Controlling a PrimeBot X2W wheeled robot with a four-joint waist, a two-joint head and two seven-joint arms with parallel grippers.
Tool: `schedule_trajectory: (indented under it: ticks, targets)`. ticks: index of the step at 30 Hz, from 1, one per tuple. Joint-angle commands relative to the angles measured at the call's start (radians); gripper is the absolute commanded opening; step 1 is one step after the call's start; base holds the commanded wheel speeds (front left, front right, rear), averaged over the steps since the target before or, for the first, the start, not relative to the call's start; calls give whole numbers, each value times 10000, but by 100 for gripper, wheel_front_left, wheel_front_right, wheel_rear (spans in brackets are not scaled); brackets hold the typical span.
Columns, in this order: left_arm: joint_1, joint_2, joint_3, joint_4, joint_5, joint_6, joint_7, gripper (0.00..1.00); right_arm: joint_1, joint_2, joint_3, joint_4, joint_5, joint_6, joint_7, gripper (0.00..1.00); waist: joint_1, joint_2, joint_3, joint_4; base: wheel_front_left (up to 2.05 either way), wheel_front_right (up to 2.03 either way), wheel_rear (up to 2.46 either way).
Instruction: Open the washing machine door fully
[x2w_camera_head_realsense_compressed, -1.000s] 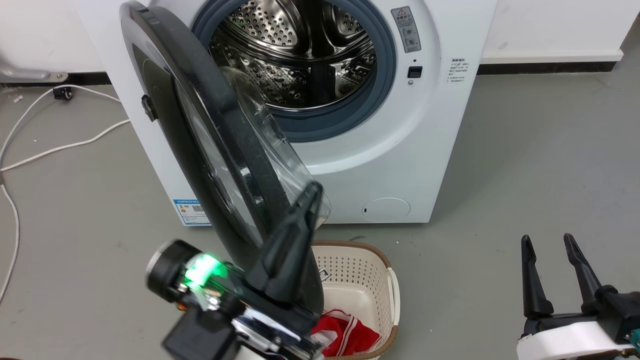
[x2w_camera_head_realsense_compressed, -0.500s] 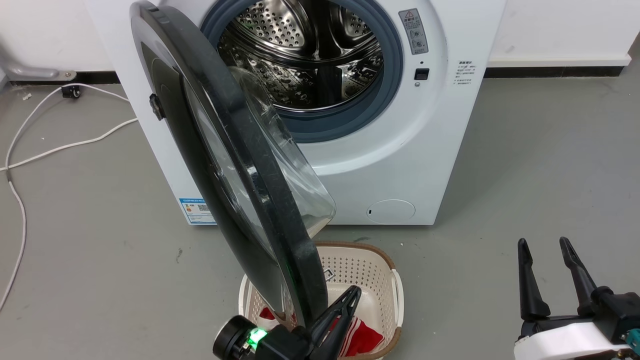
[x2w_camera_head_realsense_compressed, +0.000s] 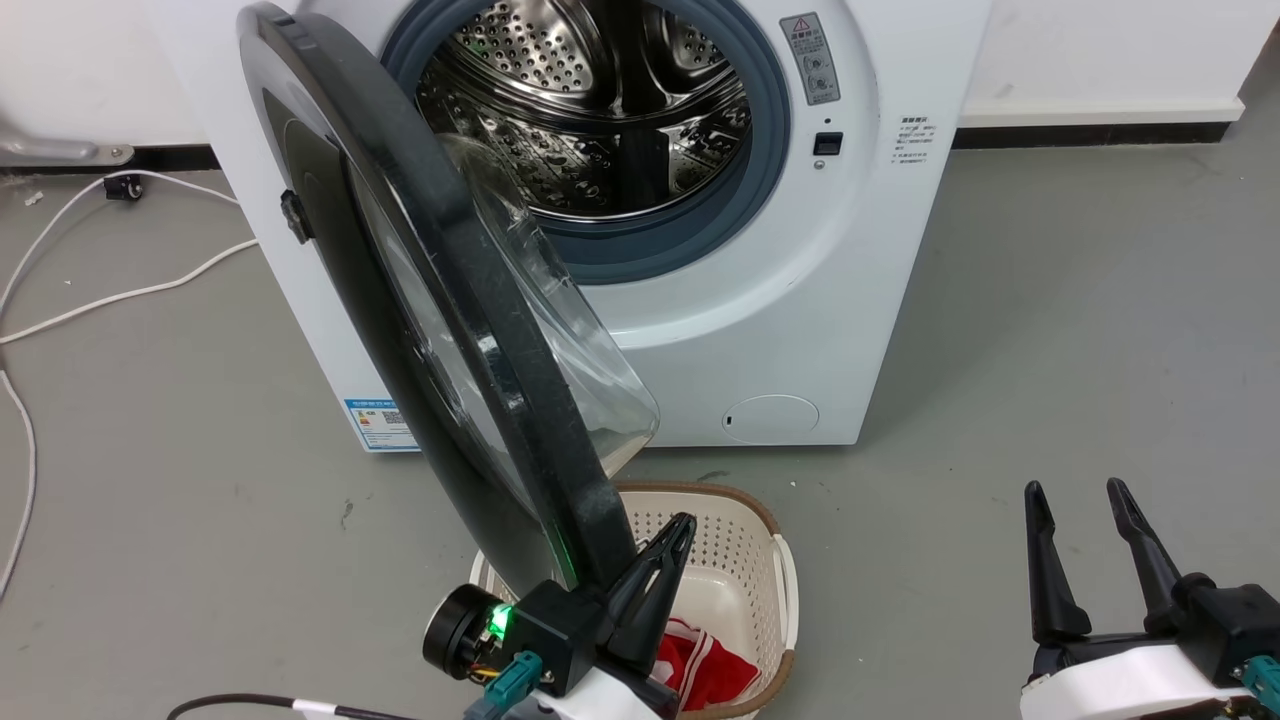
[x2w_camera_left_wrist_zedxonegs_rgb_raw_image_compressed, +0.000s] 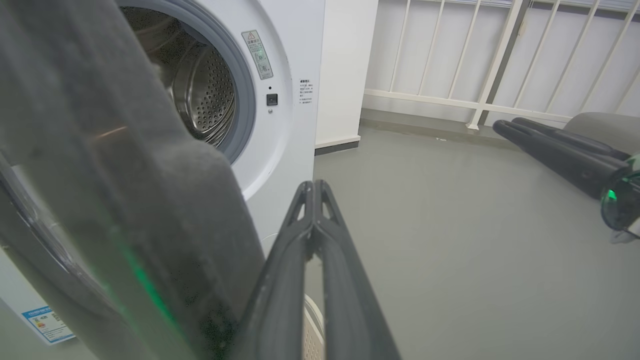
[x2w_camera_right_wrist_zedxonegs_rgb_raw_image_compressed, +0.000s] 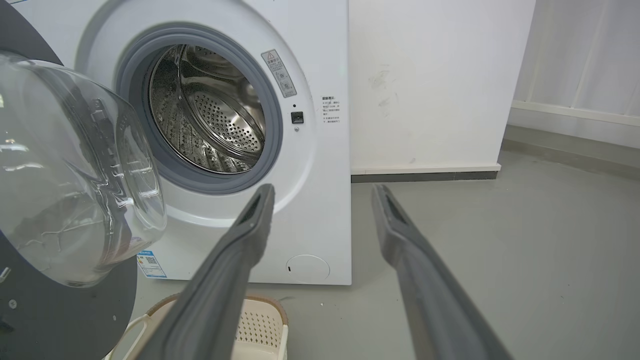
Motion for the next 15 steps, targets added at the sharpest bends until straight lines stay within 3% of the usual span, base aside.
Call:
schedule_trajectory:
  ticks: [1,15]
  targets:
    - [-158,-38,56,138,-64,96,-72,0,33,26,5,11,93,-7,16,100,-1,-1,9,-28,0,0,0]
    - [-192,-9,415,563,-332,741,-400,0,-25,26,77,68,237,-7,28,100,-1,-1,119,-61,0,0,0]
